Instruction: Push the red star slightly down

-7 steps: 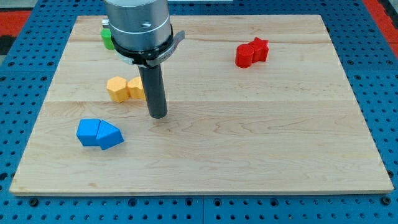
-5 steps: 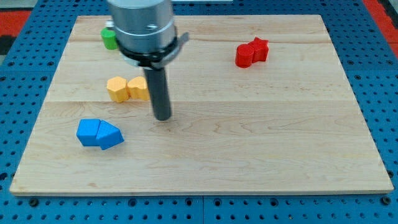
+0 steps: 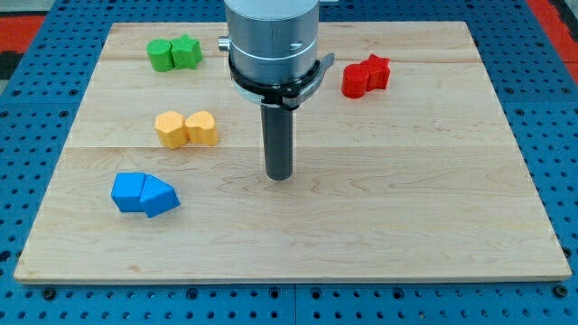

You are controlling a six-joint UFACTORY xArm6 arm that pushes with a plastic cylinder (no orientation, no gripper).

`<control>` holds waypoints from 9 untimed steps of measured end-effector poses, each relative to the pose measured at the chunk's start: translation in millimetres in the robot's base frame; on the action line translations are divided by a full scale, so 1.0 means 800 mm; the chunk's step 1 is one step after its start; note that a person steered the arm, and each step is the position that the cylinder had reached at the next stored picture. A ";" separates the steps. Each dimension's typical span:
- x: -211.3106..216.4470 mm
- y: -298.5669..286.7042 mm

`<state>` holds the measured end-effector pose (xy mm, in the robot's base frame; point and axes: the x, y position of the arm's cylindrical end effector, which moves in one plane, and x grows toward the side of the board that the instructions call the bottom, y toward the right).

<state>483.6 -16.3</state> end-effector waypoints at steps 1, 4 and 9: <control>-0.041 0.007; -0.185 0.014; -0.294 0.175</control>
<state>248.6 124.0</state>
